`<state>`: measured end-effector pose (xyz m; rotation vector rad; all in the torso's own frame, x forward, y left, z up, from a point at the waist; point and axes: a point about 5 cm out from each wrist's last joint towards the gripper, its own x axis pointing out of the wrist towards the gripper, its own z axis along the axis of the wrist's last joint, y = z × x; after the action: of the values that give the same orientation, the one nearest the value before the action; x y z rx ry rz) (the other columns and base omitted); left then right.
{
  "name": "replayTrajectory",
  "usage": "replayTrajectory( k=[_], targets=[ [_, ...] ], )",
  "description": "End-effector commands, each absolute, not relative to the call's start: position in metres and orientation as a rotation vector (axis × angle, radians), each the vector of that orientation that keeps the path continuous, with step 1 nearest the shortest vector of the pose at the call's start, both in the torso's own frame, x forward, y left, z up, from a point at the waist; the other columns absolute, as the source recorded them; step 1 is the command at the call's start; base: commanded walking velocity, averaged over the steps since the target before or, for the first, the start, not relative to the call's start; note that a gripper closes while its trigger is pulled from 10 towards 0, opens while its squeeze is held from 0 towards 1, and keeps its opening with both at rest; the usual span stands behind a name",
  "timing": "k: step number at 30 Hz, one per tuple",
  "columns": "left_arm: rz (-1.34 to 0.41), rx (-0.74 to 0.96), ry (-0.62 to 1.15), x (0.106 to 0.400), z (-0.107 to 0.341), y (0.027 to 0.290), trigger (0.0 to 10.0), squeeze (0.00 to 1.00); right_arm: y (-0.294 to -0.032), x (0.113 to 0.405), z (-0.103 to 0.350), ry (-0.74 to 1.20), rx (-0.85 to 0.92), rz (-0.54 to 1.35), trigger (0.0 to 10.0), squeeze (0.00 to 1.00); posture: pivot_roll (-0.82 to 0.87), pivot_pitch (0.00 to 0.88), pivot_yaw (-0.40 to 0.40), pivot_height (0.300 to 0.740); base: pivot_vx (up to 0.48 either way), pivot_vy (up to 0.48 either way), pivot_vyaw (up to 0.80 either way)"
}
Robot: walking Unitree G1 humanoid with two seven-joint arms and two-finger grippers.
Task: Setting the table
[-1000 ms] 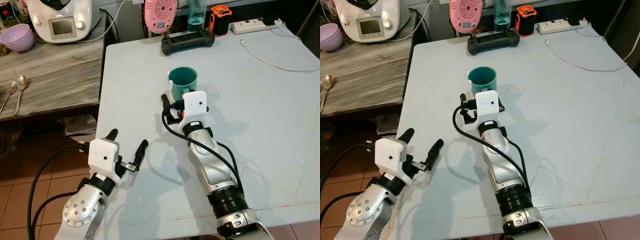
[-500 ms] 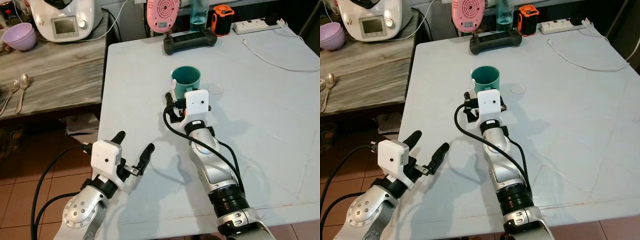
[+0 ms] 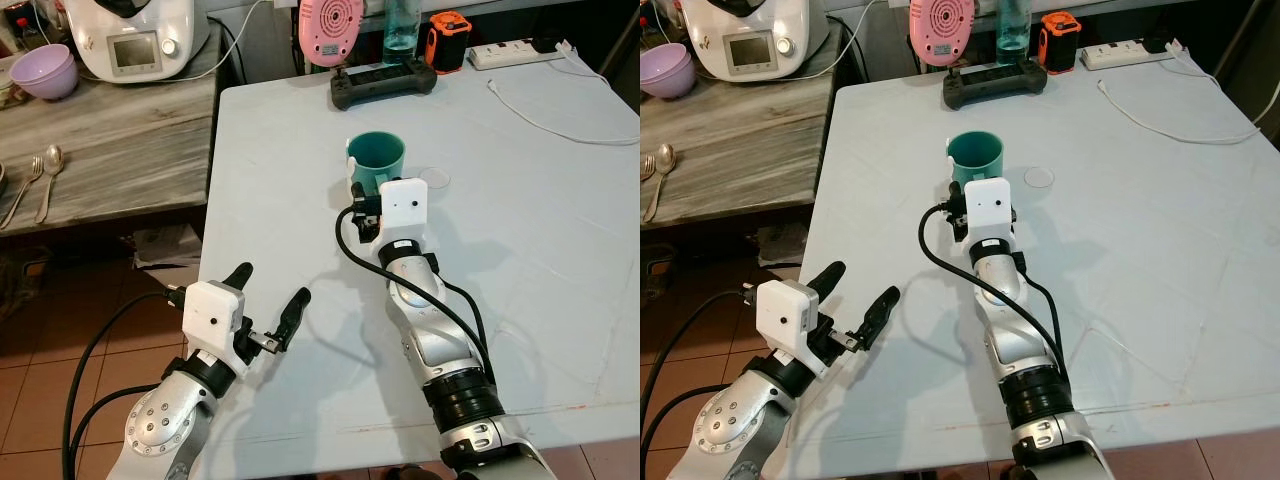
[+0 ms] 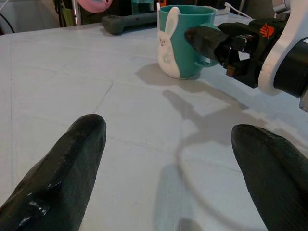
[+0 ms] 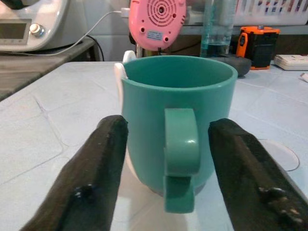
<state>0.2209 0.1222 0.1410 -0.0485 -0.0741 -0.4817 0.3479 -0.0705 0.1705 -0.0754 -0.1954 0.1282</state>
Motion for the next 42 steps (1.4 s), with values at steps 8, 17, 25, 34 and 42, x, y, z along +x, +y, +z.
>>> replayTrajectory(
  k=[8,17,25,34,42],
  targets=[
    [-0.484,-0.046,-0.06,0.221,0.137,0.123,10.0,0.0,-0.069,0.349,0.168,-0.178,-0.075,0.121,0.0,0.0,0.0,0.166,0.103,0.74,0.0,0.0,0.0],
    [-0.481,-0.049,-0.059,0.221,0.135,0.122,10.0,0.0,-0.069,0.351,0.168,-0.171,-0.072,0.125,0.0,0.0,0.0,0.168,0.101,0.74,0.0,0.0,0.0],
    [-0.478,-0.052,-0.061,0.221,0.135,0.122,10.0,0.0,-0.07,0.351,0.168,-0.171,-0.077,0.128,0.0,0.0,0.0,0.165,0.096,0.74,0.0,0.0,0.0],
    [-0.451,-0.047,-0.093,0.228,0.138,0.124,10.0,0.0,-0.078,0.353,0.169,-0.177,-0.094,0.12,0.0,0.0,-0.01,0.15,0.087,0.74,0.0,0.0,0.0],
    [-0.268,-0.027,-0.13,0.243,0.144,0.139,10.0,0.0,-0.102,0.346,0.17,-0.226,-0.195,0.141,0.0,0.0,-0.03,0.13,0.079,0.74,0.0,0.0,0.0]
  ],
)
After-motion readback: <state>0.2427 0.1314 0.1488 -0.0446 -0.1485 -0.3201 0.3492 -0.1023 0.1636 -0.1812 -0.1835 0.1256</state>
